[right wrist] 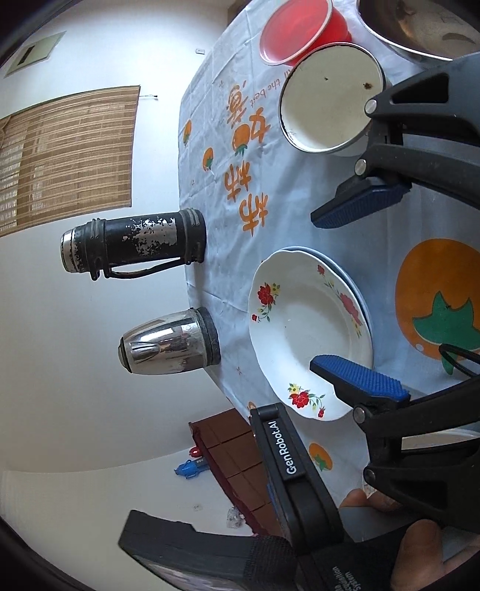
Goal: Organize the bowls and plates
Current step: 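Move both grippers to the rim of the pink-floral plate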
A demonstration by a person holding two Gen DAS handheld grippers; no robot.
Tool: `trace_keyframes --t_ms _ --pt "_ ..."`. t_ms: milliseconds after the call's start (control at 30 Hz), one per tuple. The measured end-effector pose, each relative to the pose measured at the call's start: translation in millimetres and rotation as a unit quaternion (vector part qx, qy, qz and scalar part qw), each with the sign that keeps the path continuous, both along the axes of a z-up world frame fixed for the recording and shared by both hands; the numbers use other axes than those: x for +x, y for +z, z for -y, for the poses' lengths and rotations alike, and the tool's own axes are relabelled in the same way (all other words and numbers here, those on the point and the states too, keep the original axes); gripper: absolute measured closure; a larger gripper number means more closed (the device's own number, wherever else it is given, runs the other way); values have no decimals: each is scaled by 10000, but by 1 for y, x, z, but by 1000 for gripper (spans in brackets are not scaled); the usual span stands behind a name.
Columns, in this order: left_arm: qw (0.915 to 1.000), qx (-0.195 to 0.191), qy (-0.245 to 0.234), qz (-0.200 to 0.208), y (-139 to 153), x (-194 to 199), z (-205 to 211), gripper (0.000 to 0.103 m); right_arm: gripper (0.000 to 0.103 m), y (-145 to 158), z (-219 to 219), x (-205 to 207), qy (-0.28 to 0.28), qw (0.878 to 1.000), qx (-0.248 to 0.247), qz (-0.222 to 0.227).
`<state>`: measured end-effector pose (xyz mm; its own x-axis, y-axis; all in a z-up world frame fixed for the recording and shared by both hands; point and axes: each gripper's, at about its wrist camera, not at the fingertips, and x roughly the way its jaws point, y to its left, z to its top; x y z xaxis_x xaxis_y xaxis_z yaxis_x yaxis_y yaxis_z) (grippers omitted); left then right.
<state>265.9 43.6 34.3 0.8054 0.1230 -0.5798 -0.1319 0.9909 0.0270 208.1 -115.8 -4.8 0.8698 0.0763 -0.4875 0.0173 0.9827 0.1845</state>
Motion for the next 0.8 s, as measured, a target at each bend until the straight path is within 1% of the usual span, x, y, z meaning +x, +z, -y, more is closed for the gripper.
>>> trace_keyframes --t_ms 167,367,433,567,733,800 --pt "9996 -232 7 129 3 -4 -8 21 30 1 8 -1 -79 9998 166 106" --pt "9997 -101 -1 209 0 -14 -11 21 30 4 3 -3 38 9996 142 236" --pt "9996 -114 28 258 -1 -18 -15 21 30 5 3 -5 101 9993 217 272" --pt "9992 -217 204 263 -4 -29 -28 21 30 5 5 -4 292 9976 591 216" --pt "9980 -408 352 321 -2 -43 -44 21 30 4 3 -3 321 9968 715 156" --pt "9979 -489 310 292 0 -50 -50 21 30 4 2 -3 377 9962 774 103"
